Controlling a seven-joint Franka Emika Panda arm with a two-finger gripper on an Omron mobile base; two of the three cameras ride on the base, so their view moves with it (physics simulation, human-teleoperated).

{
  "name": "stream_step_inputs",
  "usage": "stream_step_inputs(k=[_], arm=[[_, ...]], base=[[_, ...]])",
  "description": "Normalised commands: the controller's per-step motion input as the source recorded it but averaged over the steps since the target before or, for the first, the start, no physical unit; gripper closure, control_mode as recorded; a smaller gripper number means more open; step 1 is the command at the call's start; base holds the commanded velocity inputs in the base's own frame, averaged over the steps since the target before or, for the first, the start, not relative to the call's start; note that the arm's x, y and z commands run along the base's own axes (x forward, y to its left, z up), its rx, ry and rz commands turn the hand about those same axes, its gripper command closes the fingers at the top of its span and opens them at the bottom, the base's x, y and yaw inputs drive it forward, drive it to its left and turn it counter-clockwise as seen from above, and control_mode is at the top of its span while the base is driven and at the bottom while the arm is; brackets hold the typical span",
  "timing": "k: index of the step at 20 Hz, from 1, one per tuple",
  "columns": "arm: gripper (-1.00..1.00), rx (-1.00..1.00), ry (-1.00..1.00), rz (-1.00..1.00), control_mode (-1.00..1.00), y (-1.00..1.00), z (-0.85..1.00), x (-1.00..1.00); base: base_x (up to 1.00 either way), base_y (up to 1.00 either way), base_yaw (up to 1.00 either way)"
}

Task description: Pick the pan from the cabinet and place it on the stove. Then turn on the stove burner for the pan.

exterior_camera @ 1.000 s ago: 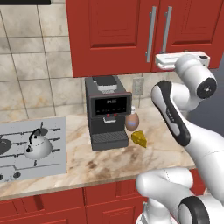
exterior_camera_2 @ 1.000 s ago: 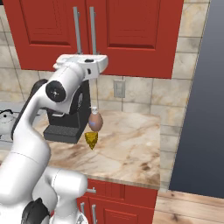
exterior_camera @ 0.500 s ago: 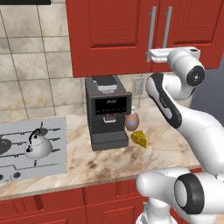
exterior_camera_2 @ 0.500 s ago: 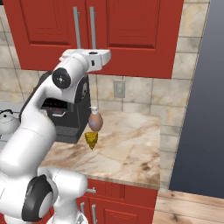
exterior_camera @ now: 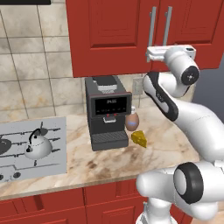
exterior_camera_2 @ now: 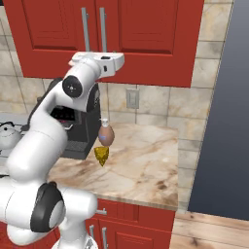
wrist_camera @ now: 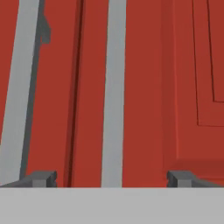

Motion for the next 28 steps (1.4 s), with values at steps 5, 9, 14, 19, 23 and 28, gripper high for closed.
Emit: stream_step_inputs(k=[5,9,14,19,23,28], arm=[[-1.00,0.05,-0.14,0.01,-1.00,0.00,0.00,0.15],[-1.00,0.05,-0.08,0.02,-1.00,-0.02,0.00,0.18],[-1.00,0.03,-0.03,0.03,-1.00,-0.06,0.00,0.19],[-1.00,0.02,0.00,0.04,-1.00,-0.06,0.00,0.20],[1.00,-0.01,0.04,0.00,-1.00,0.07,0.00,0.15],[1.00,0.00,0.00,0.00,-1.00,0.08,0.00,0.03]], base=[[0.00,0.00,0.00],[0.00,0.00,0.00],[0.00,0.00,0.00],[0.00,0.00,0.00],[0.00,0.00,0.00],[0.00,0.00,0.00]])
